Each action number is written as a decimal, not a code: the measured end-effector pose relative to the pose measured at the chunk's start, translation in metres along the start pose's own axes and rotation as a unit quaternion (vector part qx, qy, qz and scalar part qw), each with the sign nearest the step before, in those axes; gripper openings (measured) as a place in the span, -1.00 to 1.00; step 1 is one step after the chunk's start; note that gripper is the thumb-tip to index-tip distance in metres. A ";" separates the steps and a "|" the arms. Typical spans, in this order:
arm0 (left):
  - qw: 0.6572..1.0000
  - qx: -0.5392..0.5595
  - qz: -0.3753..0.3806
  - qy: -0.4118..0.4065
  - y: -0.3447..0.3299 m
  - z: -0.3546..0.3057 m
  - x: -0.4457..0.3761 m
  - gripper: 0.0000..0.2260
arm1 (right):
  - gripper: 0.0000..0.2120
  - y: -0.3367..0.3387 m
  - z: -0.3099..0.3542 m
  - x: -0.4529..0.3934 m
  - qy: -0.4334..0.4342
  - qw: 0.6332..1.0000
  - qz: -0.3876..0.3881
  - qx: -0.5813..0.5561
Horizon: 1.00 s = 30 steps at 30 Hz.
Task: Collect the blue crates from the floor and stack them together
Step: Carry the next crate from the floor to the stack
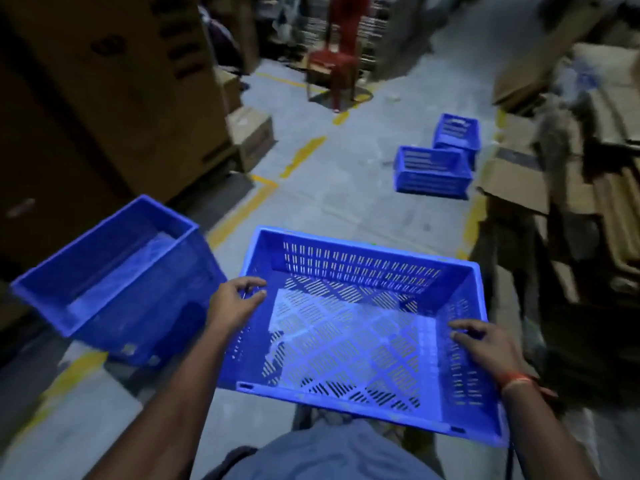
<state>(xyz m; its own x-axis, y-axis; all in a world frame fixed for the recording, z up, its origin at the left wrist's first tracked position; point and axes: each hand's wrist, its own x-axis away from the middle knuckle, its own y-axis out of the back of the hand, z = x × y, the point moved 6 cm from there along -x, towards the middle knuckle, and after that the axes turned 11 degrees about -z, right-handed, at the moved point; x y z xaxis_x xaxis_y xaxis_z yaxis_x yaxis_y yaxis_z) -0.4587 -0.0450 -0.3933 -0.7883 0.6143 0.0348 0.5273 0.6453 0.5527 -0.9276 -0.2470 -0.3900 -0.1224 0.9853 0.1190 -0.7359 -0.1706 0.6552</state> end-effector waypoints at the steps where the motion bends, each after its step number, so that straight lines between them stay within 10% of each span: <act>1: 1.000 0.006 -0.019 0.010 0.025 0.016 0.003 -0.84 | -0.84 -0.018 0.019 -0.003 0.017 1.000 0.010 0.007; 16: 0.950 0.021 -0.262 0.167 0.329 0.199 0.086 -0.89 | -0.77 -0.293 0.238 0.072 0.200 0.958 0.201 0.023; 30: 0.889 0.081 -0.372 0.255 0.357 0.268 0.039 -0.82 | -0.84 -0.438 0.372 0.004 0.260 0.925 0.277 0.011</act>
<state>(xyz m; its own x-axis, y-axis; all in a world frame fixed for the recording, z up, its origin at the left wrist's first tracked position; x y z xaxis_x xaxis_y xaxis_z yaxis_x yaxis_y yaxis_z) -0.2156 0.3310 -0.4177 -0.9572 -0.2697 0.1053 -0.1948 0.8690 0.4550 -0.3583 -0.1707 -0.3990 -0.7844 0.6163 0.0699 -0.4517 -0.6448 0.6166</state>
